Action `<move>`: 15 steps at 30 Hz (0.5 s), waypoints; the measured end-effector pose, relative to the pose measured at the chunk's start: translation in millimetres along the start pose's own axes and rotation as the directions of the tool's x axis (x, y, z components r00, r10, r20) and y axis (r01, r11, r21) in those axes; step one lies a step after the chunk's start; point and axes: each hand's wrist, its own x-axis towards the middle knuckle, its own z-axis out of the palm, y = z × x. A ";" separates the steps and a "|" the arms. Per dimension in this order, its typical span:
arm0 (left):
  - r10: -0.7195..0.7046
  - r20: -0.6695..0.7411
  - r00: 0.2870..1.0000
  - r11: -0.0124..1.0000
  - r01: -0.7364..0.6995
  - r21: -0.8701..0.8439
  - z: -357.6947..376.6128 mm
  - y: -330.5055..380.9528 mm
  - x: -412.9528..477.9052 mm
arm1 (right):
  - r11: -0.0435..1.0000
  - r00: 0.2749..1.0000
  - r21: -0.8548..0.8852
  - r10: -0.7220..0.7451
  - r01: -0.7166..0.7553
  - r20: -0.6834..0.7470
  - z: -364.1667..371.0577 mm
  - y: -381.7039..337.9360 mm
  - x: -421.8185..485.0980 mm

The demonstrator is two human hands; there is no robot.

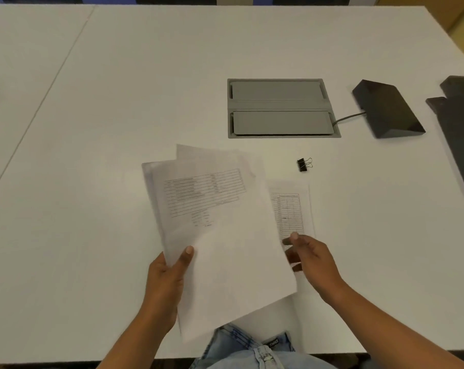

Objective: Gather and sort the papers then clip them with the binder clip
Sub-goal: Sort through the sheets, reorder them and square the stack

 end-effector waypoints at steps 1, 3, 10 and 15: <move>0.012 -0.015 1.000 1.000 -0.012 0.000 -6.0 0.7 -0.1 | 0.996 0.994 -0.094 -0.012 0.002 -0.111 -2.1 9.3 7.1; 0.035 -0.042 0.999 0.999 -0.035 0.000 -17.8 1.5 -0.1 | 0.944 0.959 -0.328 -0.049 -0.047 -0.278 -7.9 24.1 17.9; 0.074 -0.152 0.986 0.995 -0.084 -0.062 -48.6 -5.6 -0.9 | 0.688 0.946 -0.664 0.107 -0.293 -0.307 -7.1 62.1 33.2; 0.083 -0.193 0.978 0.993 -0.098 -0.068 -52.7 -10.4 -2.5 | 0.784 0.932 -0.550 0.101 -0.290 -0.347 -4.6 65.2 35.1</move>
